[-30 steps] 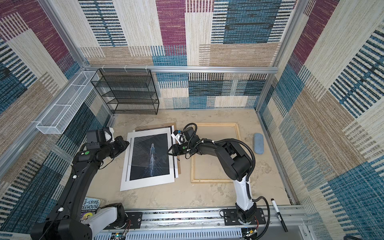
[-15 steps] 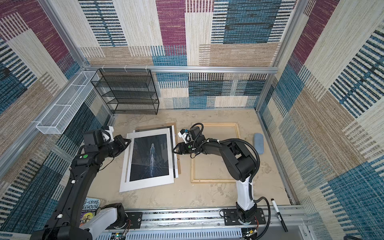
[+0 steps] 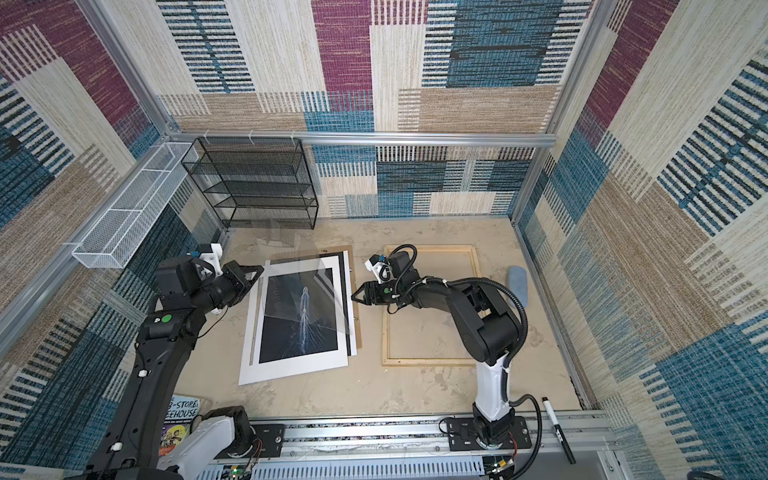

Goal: Put the photo into the frame

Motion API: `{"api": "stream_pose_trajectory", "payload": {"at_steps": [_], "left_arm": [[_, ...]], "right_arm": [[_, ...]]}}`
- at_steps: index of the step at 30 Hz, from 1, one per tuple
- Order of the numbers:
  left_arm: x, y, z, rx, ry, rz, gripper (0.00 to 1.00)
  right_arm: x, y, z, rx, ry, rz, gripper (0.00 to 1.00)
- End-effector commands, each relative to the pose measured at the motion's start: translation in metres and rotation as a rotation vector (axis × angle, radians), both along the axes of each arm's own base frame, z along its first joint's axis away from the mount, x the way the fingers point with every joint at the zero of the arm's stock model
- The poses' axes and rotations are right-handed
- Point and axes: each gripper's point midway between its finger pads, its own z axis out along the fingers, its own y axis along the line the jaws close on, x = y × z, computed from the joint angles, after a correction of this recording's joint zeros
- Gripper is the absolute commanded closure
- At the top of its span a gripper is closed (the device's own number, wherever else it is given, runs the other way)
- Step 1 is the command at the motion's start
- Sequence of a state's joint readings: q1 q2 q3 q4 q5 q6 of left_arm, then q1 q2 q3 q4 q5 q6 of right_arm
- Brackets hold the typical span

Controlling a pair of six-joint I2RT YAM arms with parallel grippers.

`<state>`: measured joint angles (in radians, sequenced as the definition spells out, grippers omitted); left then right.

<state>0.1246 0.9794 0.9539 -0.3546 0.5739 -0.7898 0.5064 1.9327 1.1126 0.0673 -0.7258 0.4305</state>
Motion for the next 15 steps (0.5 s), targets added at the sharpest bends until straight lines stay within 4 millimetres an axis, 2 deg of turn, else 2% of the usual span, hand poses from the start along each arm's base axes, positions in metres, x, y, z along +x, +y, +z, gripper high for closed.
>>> {"api": "stream_pose_trajectory", "payload": {"at_steps": [1,11,15], "left_arm": [[0.002,-0.007,0.029,-0.051,-0.095,-0.031,1.0],[0.002,-0.018,0.054,-0.133,-0.174,-0.087,1.0],[0.0,-0.023,0.062,-0.154,-0.204,-0.12,1.0]], "right_arm": [[0.002,0.003,0.01,0.04,-0.017,0.004,0.37],[0.0,-0.001,0.017,0.07,-0.008,-0.001,0.37],[-0.002,-0.007,0.026,0.159,0.025,0.01,0.36]]}}
